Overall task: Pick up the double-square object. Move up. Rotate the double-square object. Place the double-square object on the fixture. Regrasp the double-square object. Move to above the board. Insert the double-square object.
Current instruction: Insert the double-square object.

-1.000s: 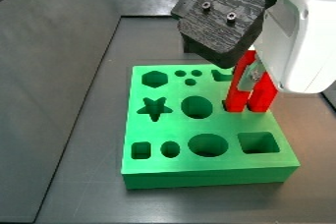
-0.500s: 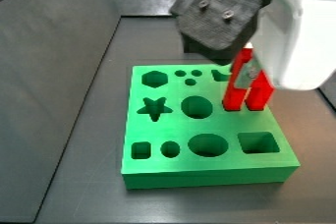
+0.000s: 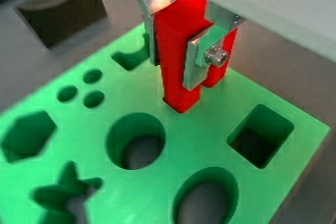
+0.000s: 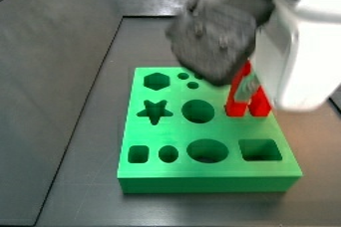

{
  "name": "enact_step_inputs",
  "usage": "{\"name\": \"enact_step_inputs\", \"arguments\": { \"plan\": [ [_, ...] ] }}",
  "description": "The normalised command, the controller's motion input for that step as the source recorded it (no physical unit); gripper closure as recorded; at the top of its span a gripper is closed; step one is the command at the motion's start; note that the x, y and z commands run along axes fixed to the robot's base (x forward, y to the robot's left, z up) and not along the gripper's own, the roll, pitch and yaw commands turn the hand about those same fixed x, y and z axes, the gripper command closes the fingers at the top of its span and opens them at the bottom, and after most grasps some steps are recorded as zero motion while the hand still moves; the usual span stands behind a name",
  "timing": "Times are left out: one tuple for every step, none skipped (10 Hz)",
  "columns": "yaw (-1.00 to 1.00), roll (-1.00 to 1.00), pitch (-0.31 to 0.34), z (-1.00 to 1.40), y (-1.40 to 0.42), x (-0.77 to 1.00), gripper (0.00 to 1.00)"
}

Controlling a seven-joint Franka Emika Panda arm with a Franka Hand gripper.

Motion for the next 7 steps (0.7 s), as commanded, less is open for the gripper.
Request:
{"name": "enact_step_inputs", "arguments": {
  "plan": [
    [0.23,0.04,0.0,-0.45,-0.06,0.23,1.0],
    [0.23,0.06,-0.02,-0.57,0.0,0.08,1.0],
    [0.2,0.12,0.0,-0.61,0.01,0.0,1.0],
    [0.2,0.15,0.0,-0.57,0.01,0.0,1.0],
    [0.0,0.0,-0.004,0.0,0.0,0.0,1.0],
    [-0.02,0.05,0.0,0.0,0.0,-0.06,1.0],
    [0.0,0.0,0.0,0.0,0.0,0.0,1.0]
  ]
}}
